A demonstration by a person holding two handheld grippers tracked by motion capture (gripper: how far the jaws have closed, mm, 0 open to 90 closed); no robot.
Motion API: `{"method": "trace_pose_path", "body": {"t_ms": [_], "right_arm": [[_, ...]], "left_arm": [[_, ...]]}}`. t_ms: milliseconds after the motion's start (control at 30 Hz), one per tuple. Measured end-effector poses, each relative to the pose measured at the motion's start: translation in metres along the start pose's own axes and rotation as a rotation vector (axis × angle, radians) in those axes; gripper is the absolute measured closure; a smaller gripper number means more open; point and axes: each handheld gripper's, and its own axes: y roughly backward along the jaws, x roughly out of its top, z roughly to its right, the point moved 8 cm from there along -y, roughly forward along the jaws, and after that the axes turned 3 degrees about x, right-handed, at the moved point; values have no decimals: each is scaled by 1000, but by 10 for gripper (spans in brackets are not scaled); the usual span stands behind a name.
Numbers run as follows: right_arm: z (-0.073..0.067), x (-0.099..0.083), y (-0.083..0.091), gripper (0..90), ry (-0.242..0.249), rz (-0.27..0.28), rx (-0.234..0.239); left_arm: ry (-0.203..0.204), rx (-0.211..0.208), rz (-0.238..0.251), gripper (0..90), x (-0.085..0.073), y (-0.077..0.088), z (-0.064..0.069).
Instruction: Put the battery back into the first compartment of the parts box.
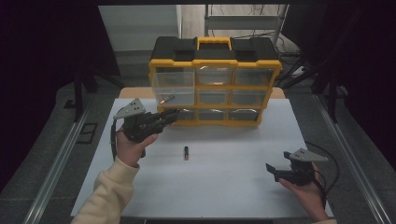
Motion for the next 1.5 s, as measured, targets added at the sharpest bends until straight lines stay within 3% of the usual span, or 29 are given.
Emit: {"method": "trace_pose_path", "body": {"t_ms": [500,1233,1500], "right_arm": [[0,0,0,117,0,1,-1],[1,0,1,117,0,1,-6],[1,1,1,118,0,3,-6]], "left_arm": [[-36,6,27,775,24,5,6],[-16,7,61,775,48,7,-1],[-31,19,73,775,62,6,-1]]}}
